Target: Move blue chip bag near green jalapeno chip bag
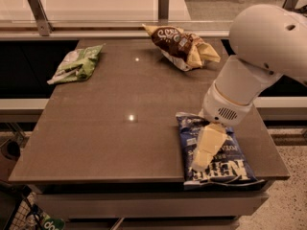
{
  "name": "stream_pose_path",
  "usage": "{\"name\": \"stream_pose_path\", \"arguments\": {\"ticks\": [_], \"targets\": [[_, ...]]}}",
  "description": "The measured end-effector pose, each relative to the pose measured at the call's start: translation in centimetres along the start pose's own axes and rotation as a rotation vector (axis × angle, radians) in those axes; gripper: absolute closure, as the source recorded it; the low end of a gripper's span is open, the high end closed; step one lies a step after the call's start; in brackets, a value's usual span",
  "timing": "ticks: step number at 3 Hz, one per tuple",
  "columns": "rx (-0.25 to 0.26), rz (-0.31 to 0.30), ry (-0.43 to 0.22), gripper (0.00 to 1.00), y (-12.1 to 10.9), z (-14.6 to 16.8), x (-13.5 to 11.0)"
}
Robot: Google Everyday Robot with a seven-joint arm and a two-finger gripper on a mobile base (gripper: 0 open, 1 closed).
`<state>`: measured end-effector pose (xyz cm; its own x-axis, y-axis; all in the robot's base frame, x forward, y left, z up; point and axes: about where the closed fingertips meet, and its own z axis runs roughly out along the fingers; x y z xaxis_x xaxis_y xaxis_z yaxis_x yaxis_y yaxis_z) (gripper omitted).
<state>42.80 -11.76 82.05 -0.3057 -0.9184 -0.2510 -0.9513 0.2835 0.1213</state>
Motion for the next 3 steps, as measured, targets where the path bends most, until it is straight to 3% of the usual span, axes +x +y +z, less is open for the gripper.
{"name": "stream_pose_path", "arguments": {"ticks": [1, 3], "targets": [[-0.02, -0.016, -0.059, 0.39, 0.9, 1.3, -1.6], [-0.02, -0.016, -0.059, 0.85, 1.0, -0.1, -1.9]]}}
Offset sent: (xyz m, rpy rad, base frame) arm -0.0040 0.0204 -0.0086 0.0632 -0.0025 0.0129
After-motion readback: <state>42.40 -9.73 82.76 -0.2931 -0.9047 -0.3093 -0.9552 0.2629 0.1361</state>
